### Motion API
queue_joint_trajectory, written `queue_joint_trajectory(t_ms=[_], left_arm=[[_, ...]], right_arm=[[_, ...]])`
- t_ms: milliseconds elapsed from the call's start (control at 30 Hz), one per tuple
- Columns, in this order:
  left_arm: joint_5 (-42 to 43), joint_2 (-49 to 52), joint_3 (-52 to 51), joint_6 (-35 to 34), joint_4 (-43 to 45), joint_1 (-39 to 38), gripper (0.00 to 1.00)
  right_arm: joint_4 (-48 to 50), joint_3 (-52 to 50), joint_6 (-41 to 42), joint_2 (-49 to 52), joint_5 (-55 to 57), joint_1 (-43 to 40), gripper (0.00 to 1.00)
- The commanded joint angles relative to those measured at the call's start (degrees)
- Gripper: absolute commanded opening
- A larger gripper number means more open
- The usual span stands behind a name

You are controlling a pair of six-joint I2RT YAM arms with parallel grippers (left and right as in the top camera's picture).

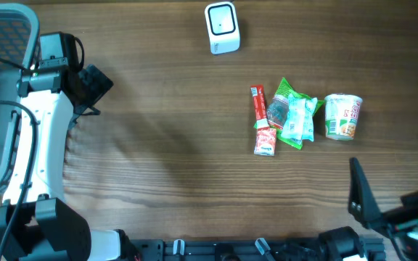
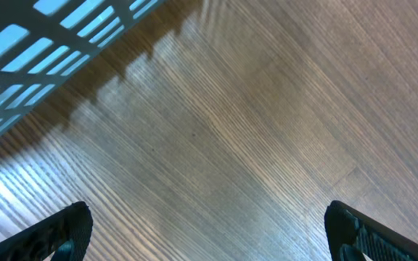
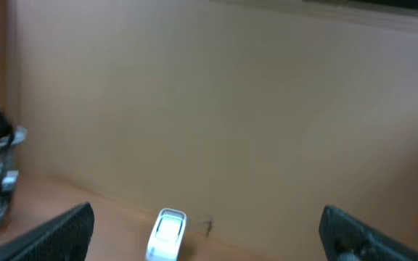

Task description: Scan the item barcode

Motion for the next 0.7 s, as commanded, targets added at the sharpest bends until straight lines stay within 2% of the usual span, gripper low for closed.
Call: queue_joint_trajectory(t_ms=[0, 233, 367, 500, 600, 667], left_arm=[[-0.5, 0.0, 0.8, 0.9, 0.0, 0.3, 1.0], [-0.5, 0.0, 0.8, 0.9, 0.0, 0.3, 1.0], [-0.5, 0.0, 0.8, 0.9, 0.0, 0.3, 1.0], [-0.5, 0.0, 0.8, 0.9, 0.0, 0.3, 1.0], [-0.5, 0.0, 0.8, 0.9, 0.0, 0.3, 1.0], [-0.5, 0.0, 0.8, 0.9, 0.0, 0.3, 1.0]], right_arm=[[10.4, -15.1, 5.3, -9.2, 0.6, -2.4, 1.0], [37.2, -40.0, 20.5, -17.7, 3.7, -6.0, 1.0], [47.7, -47.1, 20.6, -17.9, 5.7, -6.0, 0.99], [52.9, -54.9, 22.7, -17.9, 6.4, -6.3, 1.0], [52.1, -56.7, 27.0, -17.9, 6.3, -9.0, 1.0], [52.2, -57.8, 26.4, -17.9, 6.3, -9.9, 1.0]])
